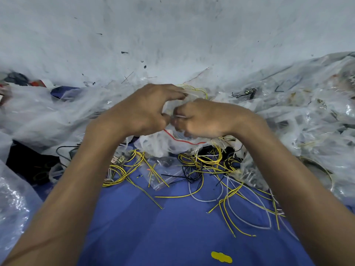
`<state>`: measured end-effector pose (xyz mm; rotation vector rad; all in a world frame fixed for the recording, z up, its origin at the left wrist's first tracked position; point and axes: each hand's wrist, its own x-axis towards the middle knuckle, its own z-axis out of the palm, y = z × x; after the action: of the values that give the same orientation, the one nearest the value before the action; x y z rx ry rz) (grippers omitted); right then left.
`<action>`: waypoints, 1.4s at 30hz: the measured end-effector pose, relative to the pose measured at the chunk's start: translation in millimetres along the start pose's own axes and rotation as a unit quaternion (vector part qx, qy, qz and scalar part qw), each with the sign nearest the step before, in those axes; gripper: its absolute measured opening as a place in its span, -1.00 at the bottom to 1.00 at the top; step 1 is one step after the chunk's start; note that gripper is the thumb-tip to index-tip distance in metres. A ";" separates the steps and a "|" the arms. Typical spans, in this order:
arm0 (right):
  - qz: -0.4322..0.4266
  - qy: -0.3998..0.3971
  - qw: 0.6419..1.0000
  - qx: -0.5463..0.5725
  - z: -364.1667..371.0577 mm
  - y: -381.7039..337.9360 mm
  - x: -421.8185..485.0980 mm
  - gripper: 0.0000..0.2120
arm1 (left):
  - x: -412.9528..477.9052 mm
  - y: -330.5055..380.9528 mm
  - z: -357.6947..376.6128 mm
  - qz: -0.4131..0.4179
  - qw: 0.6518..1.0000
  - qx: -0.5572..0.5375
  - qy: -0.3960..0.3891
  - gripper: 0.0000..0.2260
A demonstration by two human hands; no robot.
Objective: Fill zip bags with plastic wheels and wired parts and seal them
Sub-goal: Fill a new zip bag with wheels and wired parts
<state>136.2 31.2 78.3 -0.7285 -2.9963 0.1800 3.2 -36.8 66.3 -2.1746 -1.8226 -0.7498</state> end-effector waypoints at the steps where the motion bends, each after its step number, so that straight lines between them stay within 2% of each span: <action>1: 0.003 -0.042 0.999 -0.008 -2.5 0.6 1.6 -0.76 | 0.1 -0.9 -0.4 -0.010 1.000 -0.001 0.005 -0.50; 4: 0.002 -0.071 0.997 -0.037 -7.2 10.1 4.9 -0.80 | -2.3 -3.9 -6.5 -0.026 0.999 -0.030 -0.025 -0.68; 7: 0.014 -0.093 0.995 -0.032 -5.8 24.5 3.1 -0.83 | -10.8 -6.6 -12.4 -0.093 0.980 -0.091 -0.150 -0.51; 9: 0.036 -0.111 0.992 -0.055 -0.6 34.4 3.1 -0.77 | -11.4 -7.0 -8.9 -0.091 0.978 -0.063 -0.177 -0.60; 12: 0.013 -0.108 0.993 -0.040 6.5 37.1 1.8 -0.76 | -1.3 -5.8 1.1 -0.015 0.997 -0.040 -0.070 -0.84; 14: -0.037 -0.082 0.996 0.029 5.7 33.2 2.5 -0.79 | 3.2 -2.2 4.5 0.017 0.999 -0.035 -0.003 -0.87; 17: -0.038 -0.027 0.998 0.052 1.0 33.2 3.7 -0.82 | 1.6 -1.3 3.6 0.043 0.996 -0.051 0.067 -0.86; 20: -0.019 0.054 0.998 0.008 -1.1 42.5 1.8 -0.75 | -1.5 -8.3 0.5 0.023 0.991 -0.071 0.111 -0.80; 23: -0.044 0.165 0.981 0.097 -5.4 39.0 -9.6 -0.83 | -2.6 -18.4 -1.2 -0.010 0.987 -0.067 0.147 -0.75; 25: -0.073 0.254 0.949 0.172 -9.7 38.2 -19.4 -0.85 | -3.0 -24.4 -1.1 -0.037 0.981 -0.047 0.183 -0.82; 28: -0.075 0.317 0.917 0.231 -9.9 45.7 -30.3 -0.87 | -4.5 -28.2 -2.1 -0.077 0.970 -0.052 0.226 -0.85; 30: -0.034 0.329 0.914 0.235 -3.7 58.4 -30.9 -0.88 | -4.8 -30.2 -2.2 -0.100 0.963 -0.077 0.239 -0.82; 33: 0.026 0.313 0.924 0.220 9.8 77.0 -23.8 -0.88 | -5.3 -28.9 -3.6 -0.103 0.949 -0.030 0.295 -0.85; 35: 0.051 0.291 0.934 0.202 16.8 88.5 -18.3 -0.90 | -4.5 -25.1 -10.0 -0.105 0.920 0.014 0.377 -0.88; 37: 0.074 0.234 0.953 0.177 23.8 99.0 -14.2 -0.91 | -5.9 -21.3 -24.3 -0.132 0.878 0.052 0.457 -0.84; 38: 0.081 0.192 0.963 0.173 27.2 103.0 -13.0 -0.91 | -7.7 -20.1 -32.2 -0.137 0.879 0.053 0.454 -0.84; 39: 0.086 0.148 0.969 0.177 30.9 106.2 -12.5 -0.91 | -9.6 -18.9 -38.2 -0.126 0.902 0.050 0.411 -0.86; 41: 0.091 0.061 0.970 0.216 37.7 109.4 -11.0 -0.87 | -15.1 -10.0 -42.7 -0.075 0.968 0.047 0.237 -0.81; 42: 0.095 0.017 0.965 0.245 41.1 110.1 -9.6 -0.84 | -16.4 -3.6 -40.0 -0.048 0.988 0.043 0.142 -0.76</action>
<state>191.4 119.7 23.5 -0.9318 -2.6652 0.8673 -12.0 -68.8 91.5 -1.8307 -1.7862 -0.9298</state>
